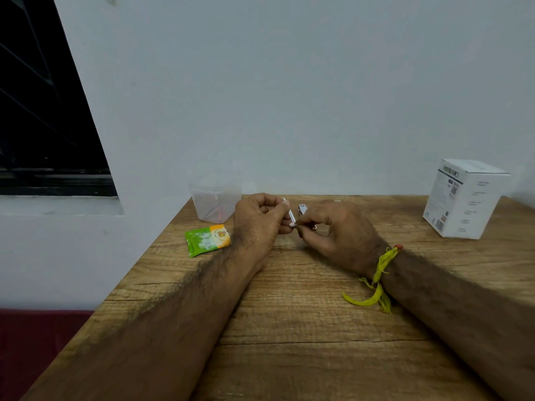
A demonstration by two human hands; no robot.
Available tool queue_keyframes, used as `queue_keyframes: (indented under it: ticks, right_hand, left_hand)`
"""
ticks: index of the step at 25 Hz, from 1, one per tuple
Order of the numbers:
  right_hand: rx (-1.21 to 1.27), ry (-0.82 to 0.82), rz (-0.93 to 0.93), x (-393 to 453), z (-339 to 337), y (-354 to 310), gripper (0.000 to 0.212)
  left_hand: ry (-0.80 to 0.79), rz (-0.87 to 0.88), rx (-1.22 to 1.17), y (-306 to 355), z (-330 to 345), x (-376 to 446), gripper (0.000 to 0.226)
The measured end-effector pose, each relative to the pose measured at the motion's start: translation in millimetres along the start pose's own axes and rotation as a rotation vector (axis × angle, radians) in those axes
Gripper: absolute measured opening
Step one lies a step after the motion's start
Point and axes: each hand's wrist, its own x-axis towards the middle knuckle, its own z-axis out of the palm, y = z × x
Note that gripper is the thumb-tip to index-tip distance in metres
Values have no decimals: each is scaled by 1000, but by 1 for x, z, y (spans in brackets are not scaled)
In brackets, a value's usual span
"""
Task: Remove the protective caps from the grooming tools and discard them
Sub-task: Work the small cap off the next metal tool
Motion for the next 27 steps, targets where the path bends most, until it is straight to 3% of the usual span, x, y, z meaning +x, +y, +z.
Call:
queue_keyframes:
  ticks: [13, 27]
  right_hand:
    - [-20, -18, -57, -1, 1, 0, 6]
    - [-17, -4, 0, 1, 3, 0, 15]
  left_hand:
    - [97, 12, 13, -1, -4, 5, 7]
    - [99, -5, -37, 0, -3, 5, 7]
